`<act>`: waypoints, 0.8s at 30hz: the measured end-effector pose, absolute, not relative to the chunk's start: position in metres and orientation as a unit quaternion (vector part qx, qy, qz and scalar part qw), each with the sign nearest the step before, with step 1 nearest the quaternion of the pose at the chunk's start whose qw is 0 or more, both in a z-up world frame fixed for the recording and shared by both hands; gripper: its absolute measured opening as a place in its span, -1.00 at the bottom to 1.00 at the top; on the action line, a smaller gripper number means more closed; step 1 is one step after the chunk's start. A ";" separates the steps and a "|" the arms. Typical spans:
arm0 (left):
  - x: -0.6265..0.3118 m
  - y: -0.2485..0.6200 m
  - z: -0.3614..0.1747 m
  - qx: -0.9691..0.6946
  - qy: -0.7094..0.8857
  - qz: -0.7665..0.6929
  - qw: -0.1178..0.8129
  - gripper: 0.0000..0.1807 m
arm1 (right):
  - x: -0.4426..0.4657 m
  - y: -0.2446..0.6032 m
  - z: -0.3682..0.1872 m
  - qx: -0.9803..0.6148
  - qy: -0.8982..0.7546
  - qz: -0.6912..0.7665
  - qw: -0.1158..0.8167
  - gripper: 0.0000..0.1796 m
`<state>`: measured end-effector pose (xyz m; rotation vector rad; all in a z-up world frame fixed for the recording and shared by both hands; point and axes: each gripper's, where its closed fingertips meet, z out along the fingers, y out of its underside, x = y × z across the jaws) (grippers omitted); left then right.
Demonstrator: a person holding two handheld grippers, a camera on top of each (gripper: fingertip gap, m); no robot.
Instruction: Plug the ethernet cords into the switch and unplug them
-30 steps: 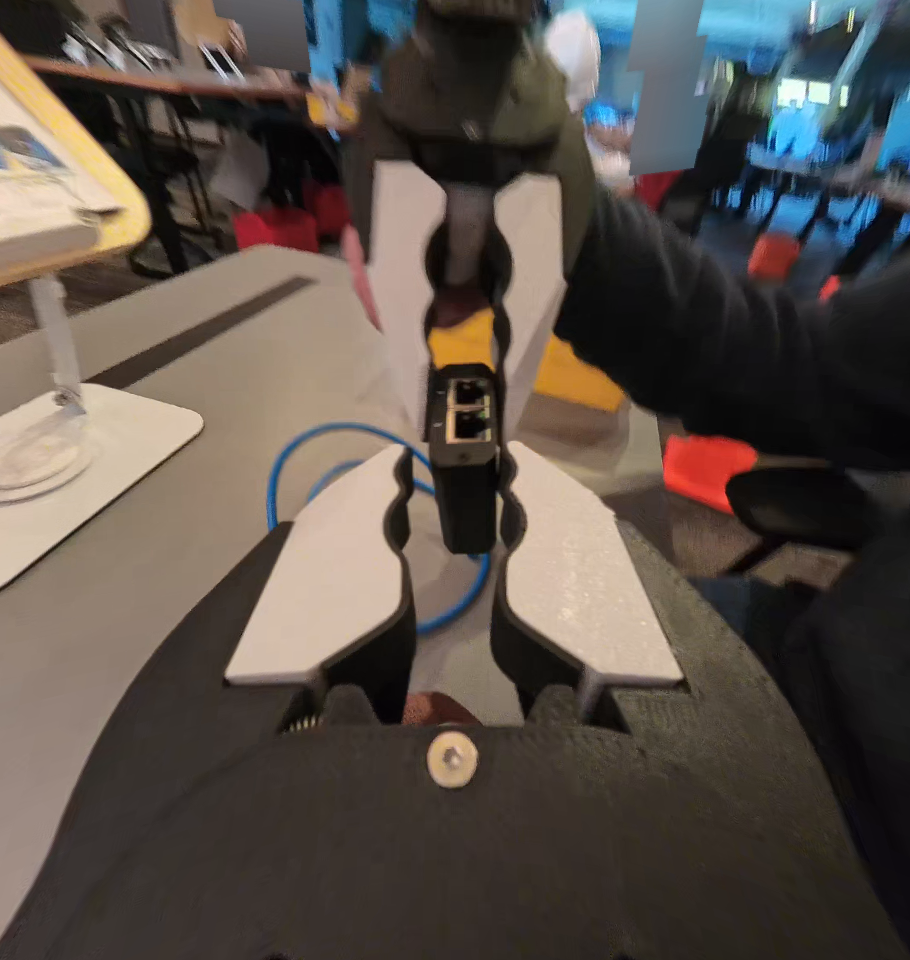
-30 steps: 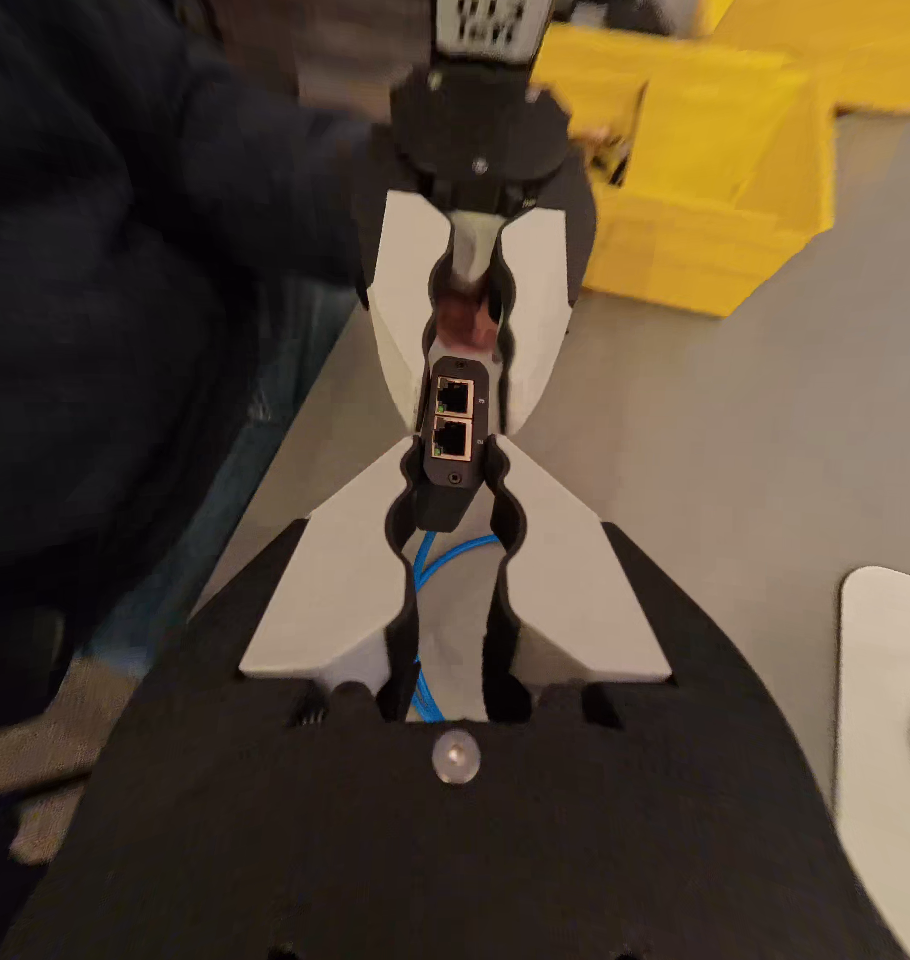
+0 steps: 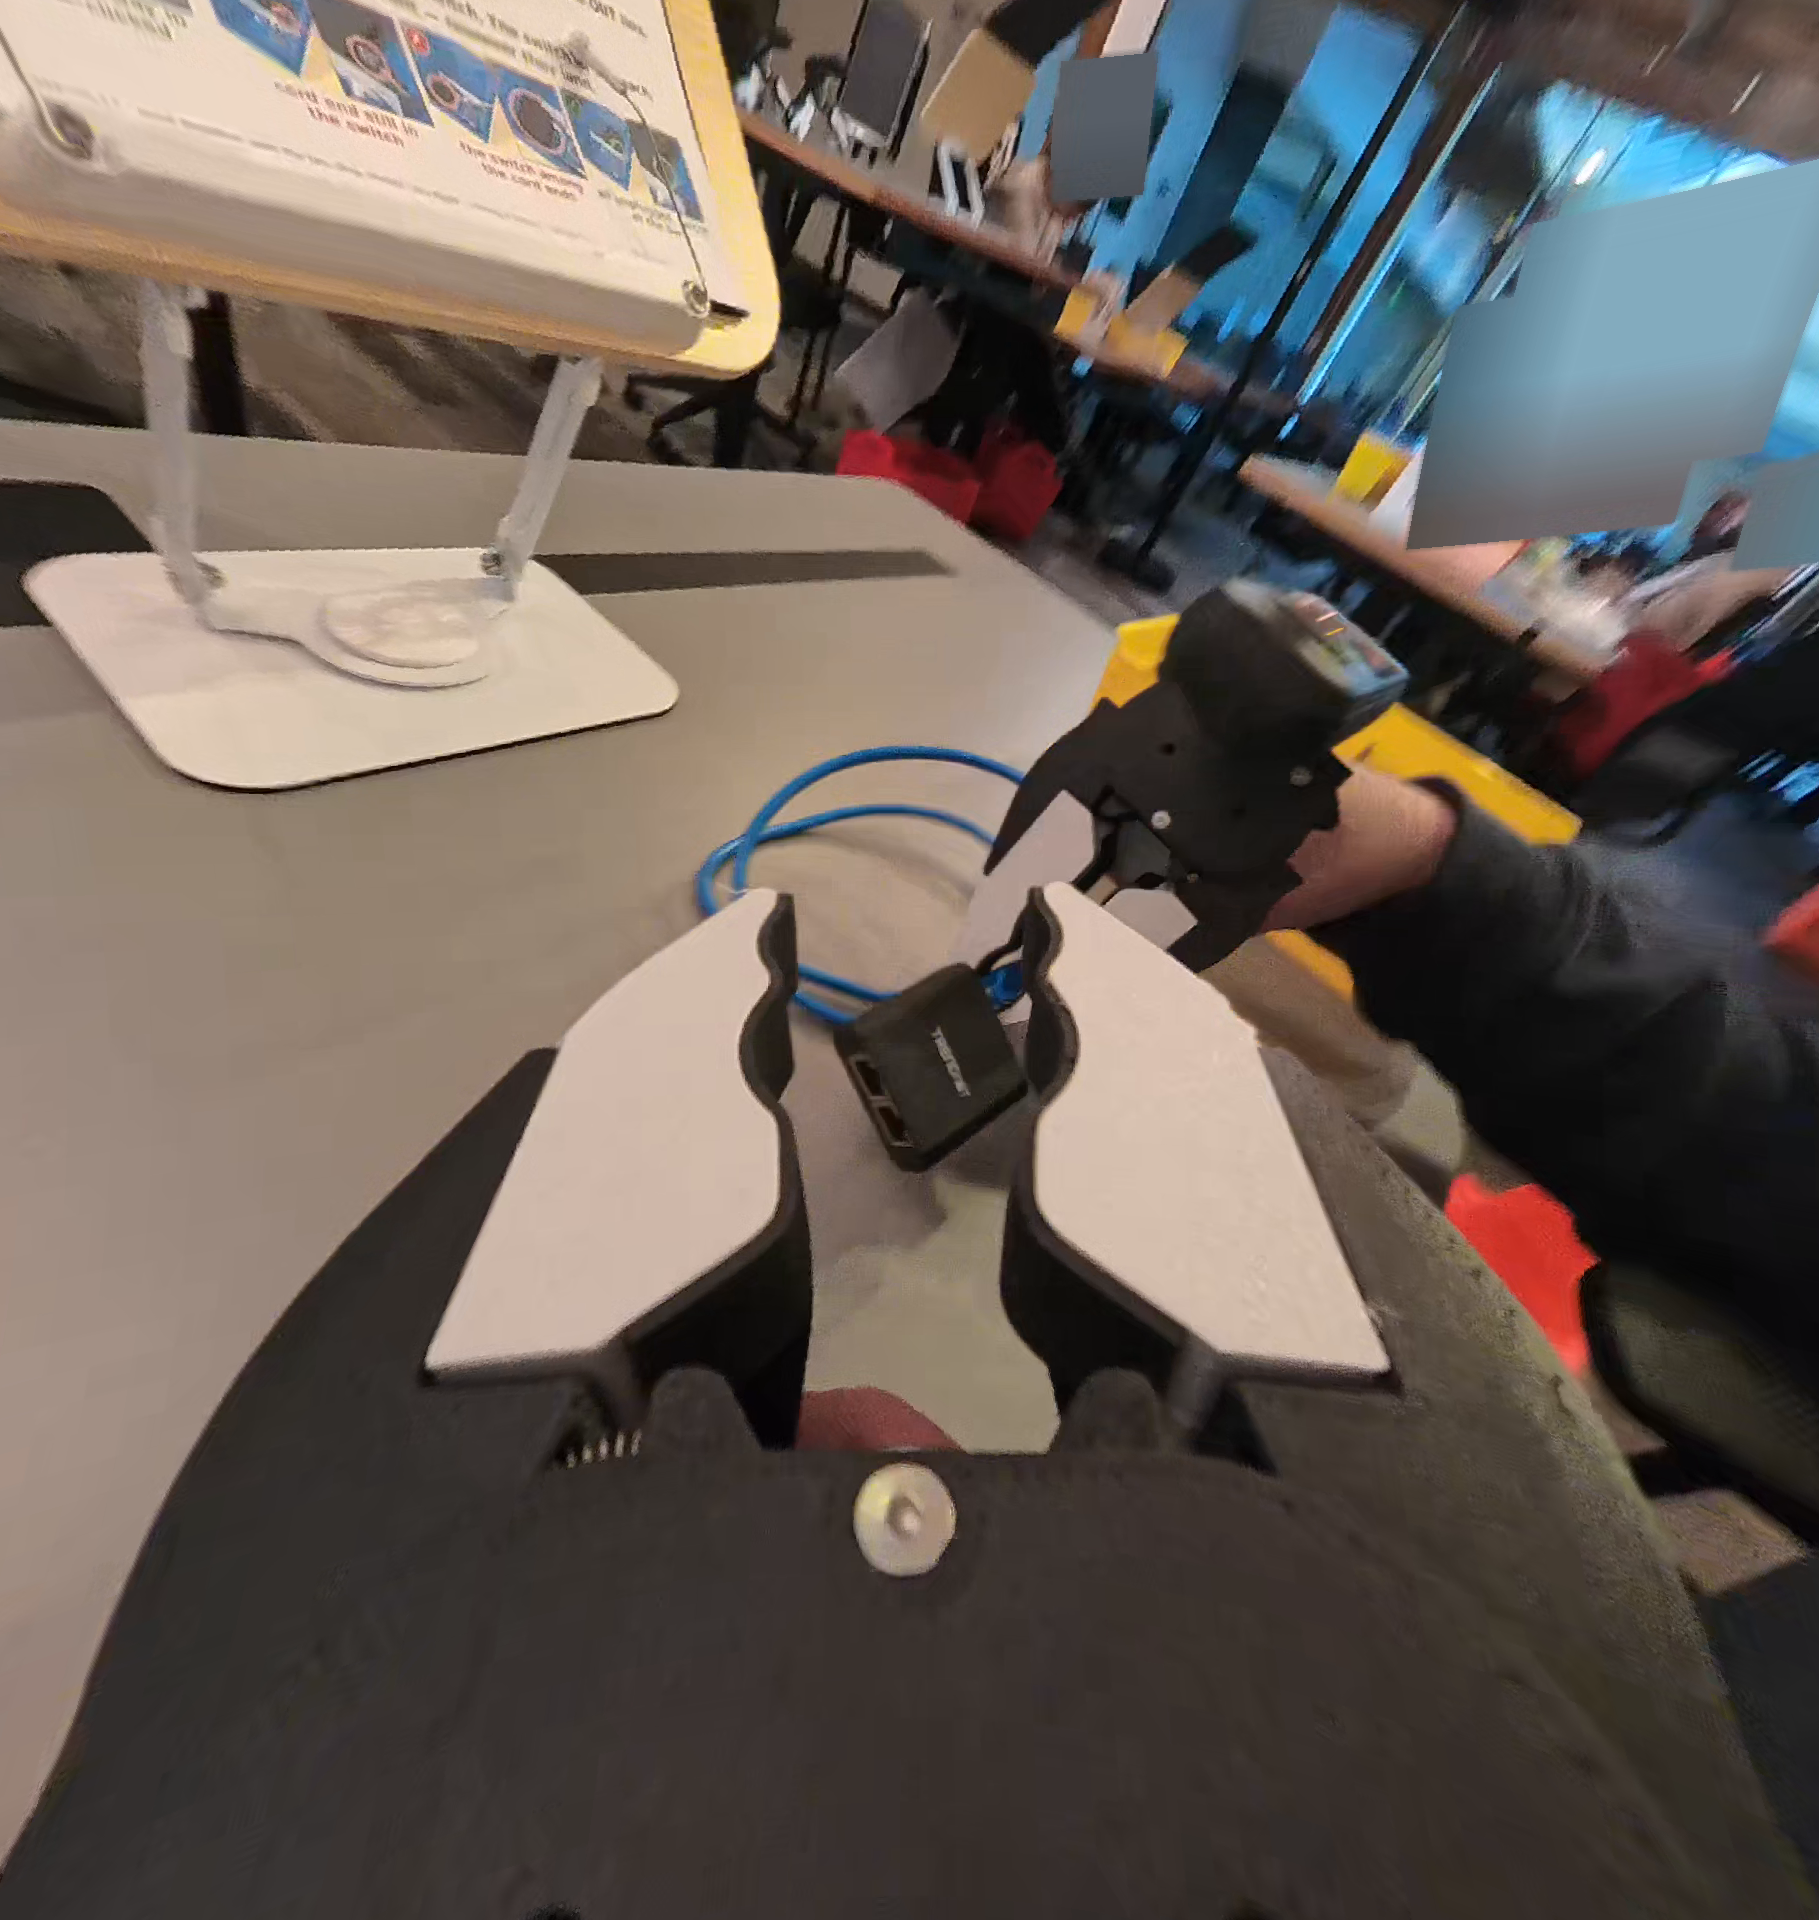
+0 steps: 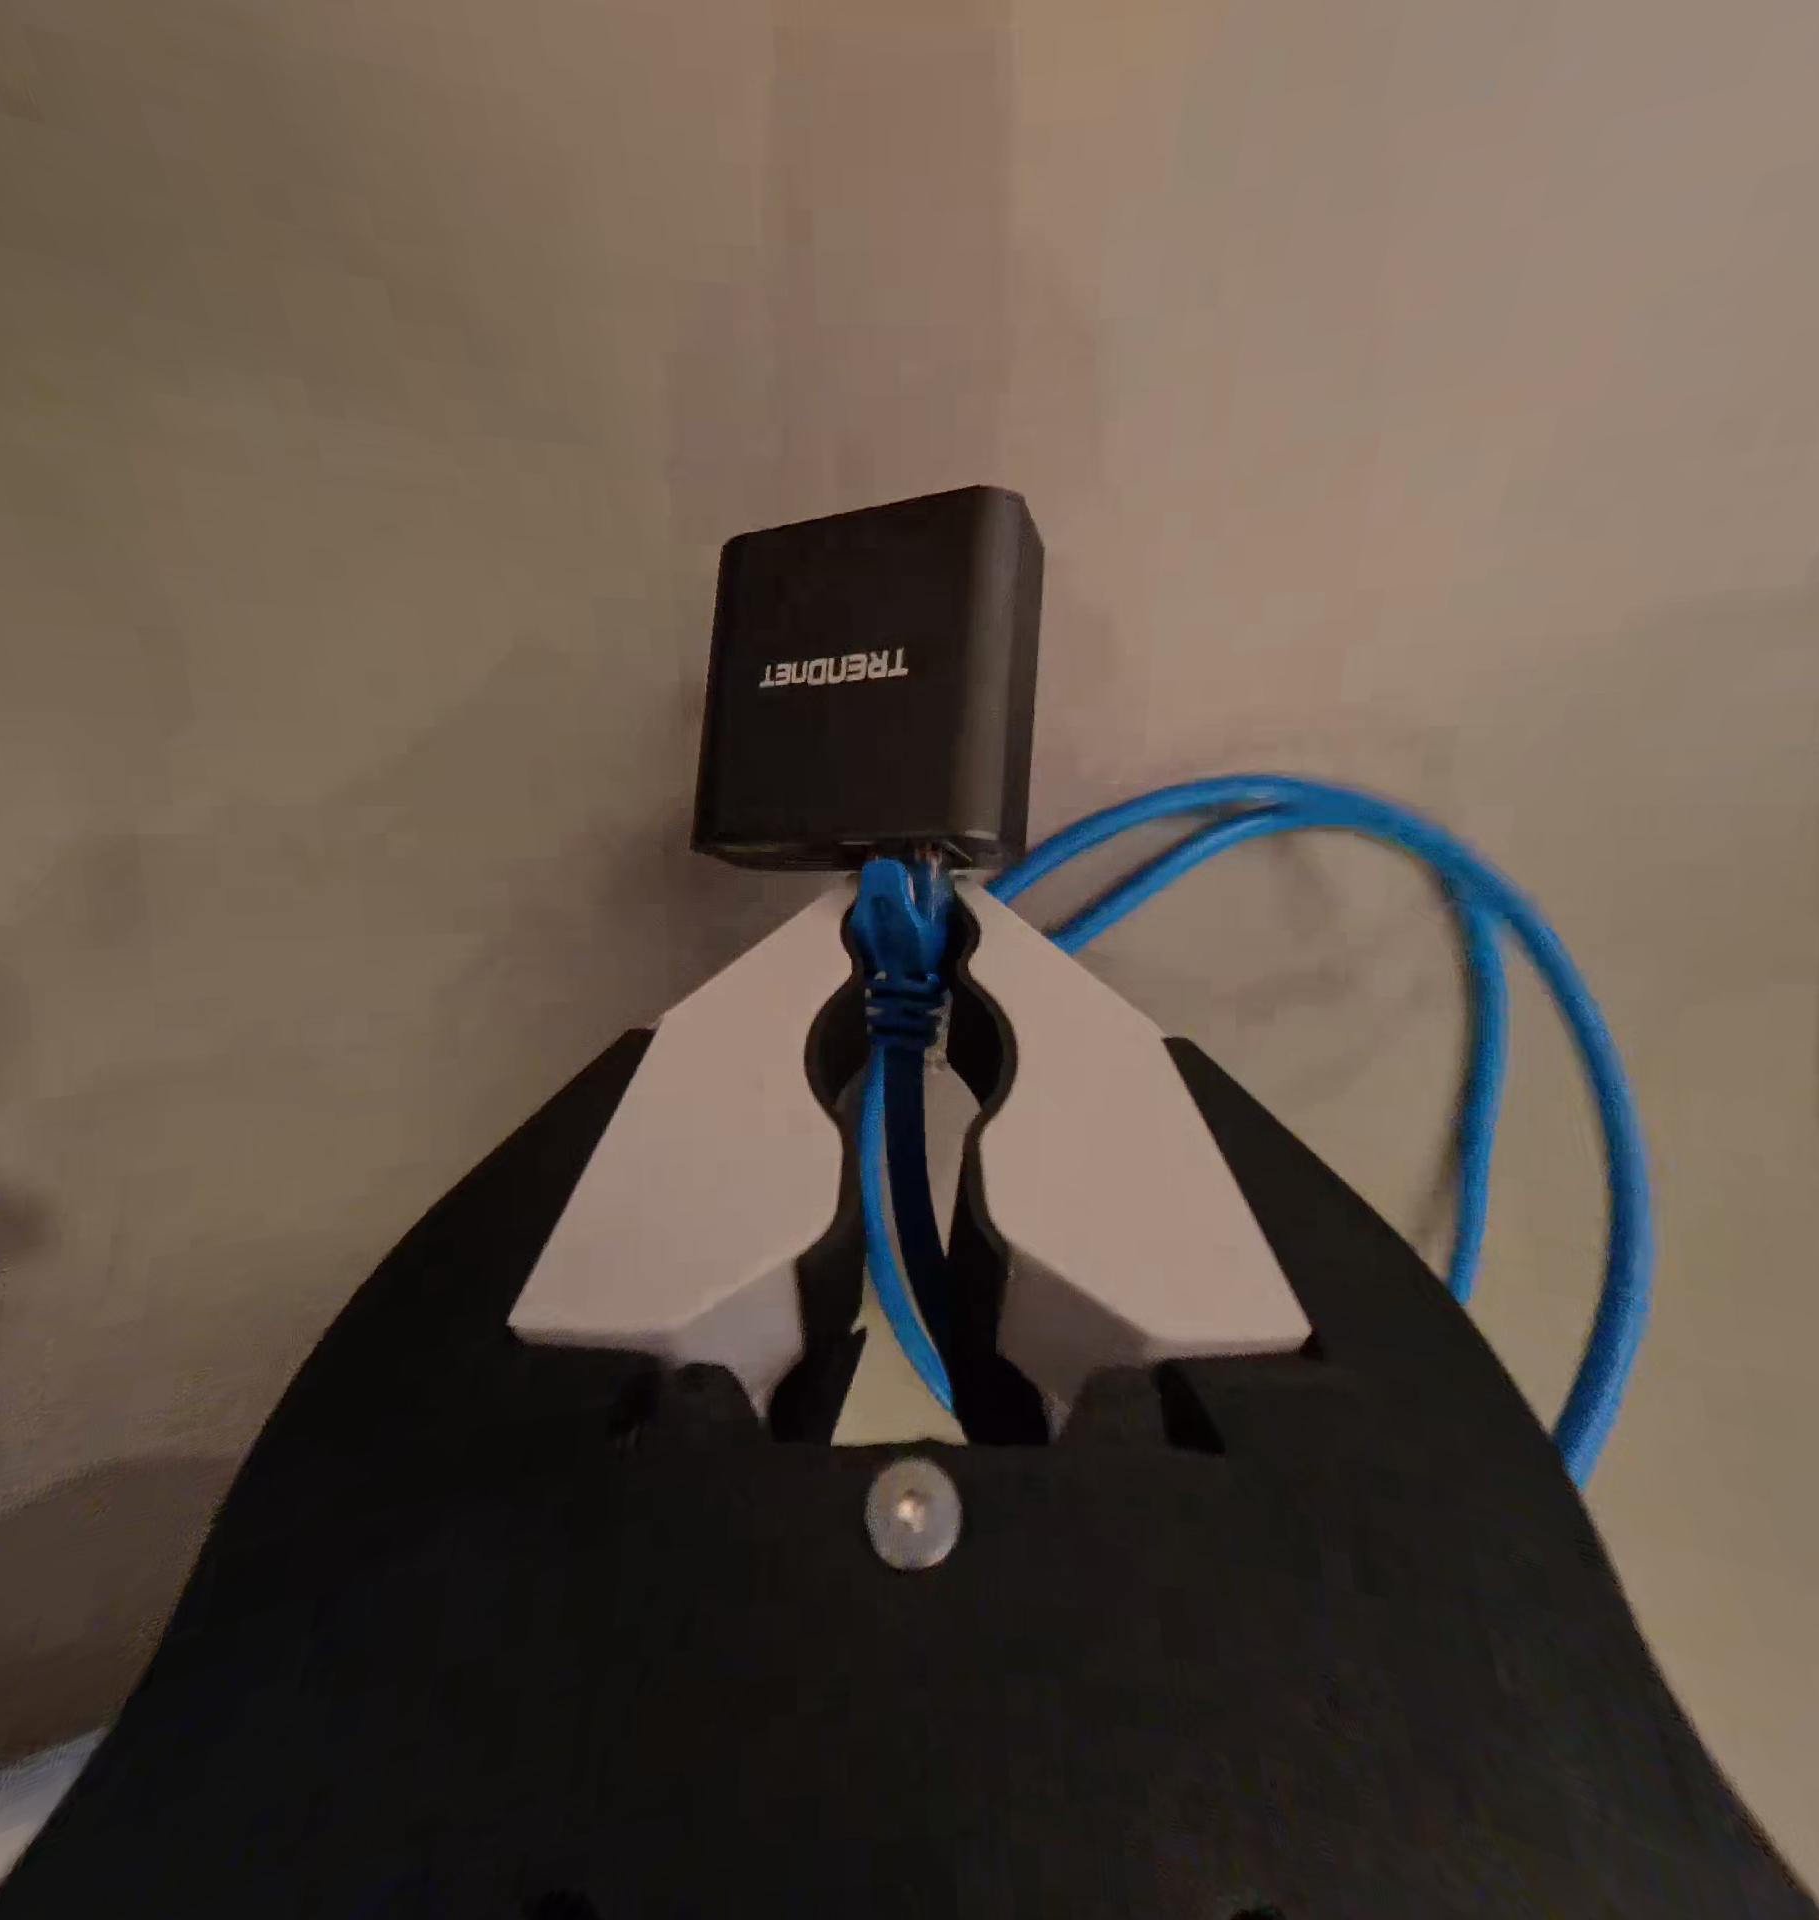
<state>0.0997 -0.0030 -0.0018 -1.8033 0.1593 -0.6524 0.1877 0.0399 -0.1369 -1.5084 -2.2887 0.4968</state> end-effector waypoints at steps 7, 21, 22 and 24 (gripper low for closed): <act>0.042 -0.042 0.020 -0.824 0.130 -0.092 0.544 -0.53 | 0.184 0.033 -0.148 -0.557 -0.784 0.240 0.131 -0.40; -0.197 -0.147 -0.084 -0.922 0.159 0.210 0.284 -0.50 | 0.179 0.030 -0.087 -0.526 -0.761 0.277 0.259 -0.47; -0.205 -0.146 -0.092 -0.918 0.164 0.230 0.278 -0.53 | 0.178 0.027 -0.086 -0.523 -0.763 0.277 0.260 -0.48; -0.211 -0.145 -0.105 -0.920 0.167 0.234 0.268 -0.71 | 0.178 0.023 -0.084 -0.519 -0.767 0.272 0.263 -0.48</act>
